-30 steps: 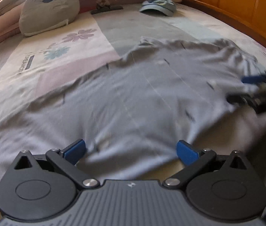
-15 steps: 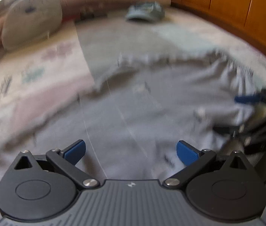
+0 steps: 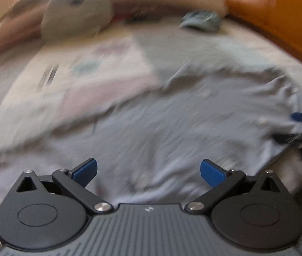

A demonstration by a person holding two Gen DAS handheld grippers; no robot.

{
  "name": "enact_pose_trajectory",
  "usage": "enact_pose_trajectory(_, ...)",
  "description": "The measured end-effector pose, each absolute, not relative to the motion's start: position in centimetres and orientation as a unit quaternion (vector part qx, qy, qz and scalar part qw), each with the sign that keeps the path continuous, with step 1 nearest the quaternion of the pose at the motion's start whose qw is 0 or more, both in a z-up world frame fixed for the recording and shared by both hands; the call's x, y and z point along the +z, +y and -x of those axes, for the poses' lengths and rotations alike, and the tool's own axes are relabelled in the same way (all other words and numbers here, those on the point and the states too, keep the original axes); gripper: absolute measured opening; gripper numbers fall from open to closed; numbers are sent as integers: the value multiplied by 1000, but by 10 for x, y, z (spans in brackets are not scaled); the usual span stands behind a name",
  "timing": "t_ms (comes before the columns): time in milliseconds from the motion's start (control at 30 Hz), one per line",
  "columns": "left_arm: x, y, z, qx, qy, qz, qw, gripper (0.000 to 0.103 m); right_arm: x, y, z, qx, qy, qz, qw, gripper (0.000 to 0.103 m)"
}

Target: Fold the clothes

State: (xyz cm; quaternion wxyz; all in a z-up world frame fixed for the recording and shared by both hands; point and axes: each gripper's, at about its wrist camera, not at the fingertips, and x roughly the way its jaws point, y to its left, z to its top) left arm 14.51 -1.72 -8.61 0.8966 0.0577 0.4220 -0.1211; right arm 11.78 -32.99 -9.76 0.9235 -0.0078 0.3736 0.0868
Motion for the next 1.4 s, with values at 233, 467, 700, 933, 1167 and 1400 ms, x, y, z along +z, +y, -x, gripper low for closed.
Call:
enact_pose_trajectory(233,-73,-5,-122,-139,386,-63,910,102,-78,-313,-116,67,384,6,921,103)
enact_pose_trajectory(467,-92,2,-120,-104,402,-44,909,102,-91,-272,-127,93,394,28,914,103)
enact_pose_trajectory(700,-72,19,-112,-125,382,-16,915,102,-97,-262,-120,96,381,28,919,103)
enact_pose_trajectory(933,-86,59,-142,-64,412,27,908,102,-97,-260,-119,83,380,26,921,103)
enact_pose_trajectory(1167,-44,84,-145,-126,403,28,906,102,-96,-259,-122,78,388,25,918,103)
enact_pose_trajectory(1400,12,193,-185,-73,376,8,924,102,-95,-258,-123,72,392,25,917,103)
